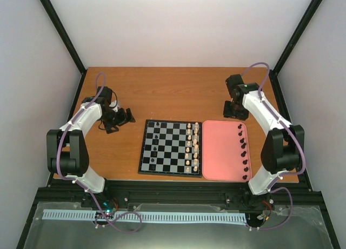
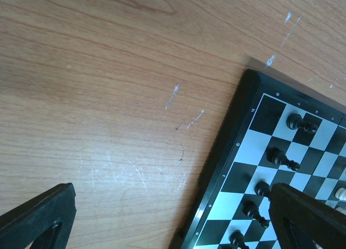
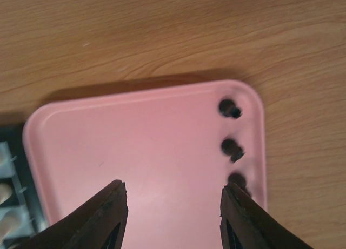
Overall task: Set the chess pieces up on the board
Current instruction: Pick up the chess piece from the storage box.
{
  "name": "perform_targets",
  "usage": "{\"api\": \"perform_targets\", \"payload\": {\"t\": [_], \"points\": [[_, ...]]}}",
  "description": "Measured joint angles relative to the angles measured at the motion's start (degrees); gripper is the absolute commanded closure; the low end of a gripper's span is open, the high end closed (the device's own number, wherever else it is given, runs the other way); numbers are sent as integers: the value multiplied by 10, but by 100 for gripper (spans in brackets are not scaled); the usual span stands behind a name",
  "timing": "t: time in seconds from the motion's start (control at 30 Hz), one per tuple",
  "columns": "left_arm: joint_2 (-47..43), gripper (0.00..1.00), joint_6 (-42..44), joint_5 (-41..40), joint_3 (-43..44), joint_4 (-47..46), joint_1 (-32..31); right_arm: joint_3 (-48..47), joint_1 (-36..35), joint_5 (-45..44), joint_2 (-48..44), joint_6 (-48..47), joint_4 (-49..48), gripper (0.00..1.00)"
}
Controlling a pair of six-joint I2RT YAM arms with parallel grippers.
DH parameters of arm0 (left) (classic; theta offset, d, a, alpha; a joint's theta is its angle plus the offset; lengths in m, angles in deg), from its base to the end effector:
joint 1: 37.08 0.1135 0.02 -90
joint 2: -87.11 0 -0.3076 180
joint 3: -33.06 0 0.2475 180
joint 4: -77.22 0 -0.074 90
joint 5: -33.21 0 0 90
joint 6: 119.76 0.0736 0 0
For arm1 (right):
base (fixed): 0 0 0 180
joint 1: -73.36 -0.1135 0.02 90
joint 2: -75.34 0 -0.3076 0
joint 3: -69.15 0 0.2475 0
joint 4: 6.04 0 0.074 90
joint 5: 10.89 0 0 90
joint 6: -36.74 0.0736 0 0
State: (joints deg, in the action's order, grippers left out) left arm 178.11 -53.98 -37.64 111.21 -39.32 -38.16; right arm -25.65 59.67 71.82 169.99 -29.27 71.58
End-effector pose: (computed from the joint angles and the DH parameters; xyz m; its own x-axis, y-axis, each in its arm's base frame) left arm 0.3001 -0.0298 0.2266 -0.9251 -0.3702 -0.0851 -0.3115 0.8675 -0.3878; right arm 0.3173 0.0677 0.2772 -0.9511 0.1834 -0.2486 0.1956 0.9804 -0.0250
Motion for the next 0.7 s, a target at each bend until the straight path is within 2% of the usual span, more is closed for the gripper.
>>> {"api": "perform_targets", "payload": {"t": [0.33, 0.7], "points": [[0, 0, 0, 0, 0, 0, 0, 12, 95, -20, 75, -68, -52, 55], [0, 0, 1, -2, 1, 1, 0, 32, 109, 9, 111, -104, -81, 59]]}}
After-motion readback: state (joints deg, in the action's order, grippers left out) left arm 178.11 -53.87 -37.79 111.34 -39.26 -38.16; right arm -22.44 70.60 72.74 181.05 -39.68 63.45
